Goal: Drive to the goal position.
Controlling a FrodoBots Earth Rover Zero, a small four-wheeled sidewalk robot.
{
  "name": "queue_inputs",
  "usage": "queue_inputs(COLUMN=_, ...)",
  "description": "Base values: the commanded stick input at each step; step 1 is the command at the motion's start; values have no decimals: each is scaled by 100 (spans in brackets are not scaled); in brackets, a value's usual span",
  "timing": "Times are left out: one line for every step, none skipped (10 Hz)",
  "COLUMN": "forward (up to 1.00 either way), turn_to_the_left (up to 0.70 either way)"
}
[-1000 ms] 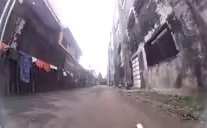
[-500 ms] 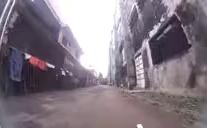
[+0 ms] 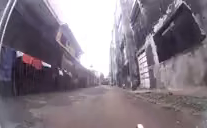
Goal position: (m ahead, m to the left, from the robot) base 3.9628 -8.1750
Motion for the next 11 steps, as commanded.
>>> queue_inputs(forward=100, turn_to_the_left=0)
queue_inputs(forward=100, turn_to_the_left=0)
queue_inputs(forward=100, turn_to_the_left=0)
queue_inputs(forward=100, turn_to_the_left=0)
queue_inputs(forward=100, turn_to_the_left=0)
queue_inputs(forward=100, turn_to_the_left=0)
queue_inputs(forward=100, turn_to_the_left=0)
queue_inputs(forward=100, turn_to_the_left=0)
queue_inputs(forward=100, turn_to_the_left=0)
queue_inputs(forward=100, turn_to_the_left=0)
queue_inputs(forward=100, turn_to_the_left=0)
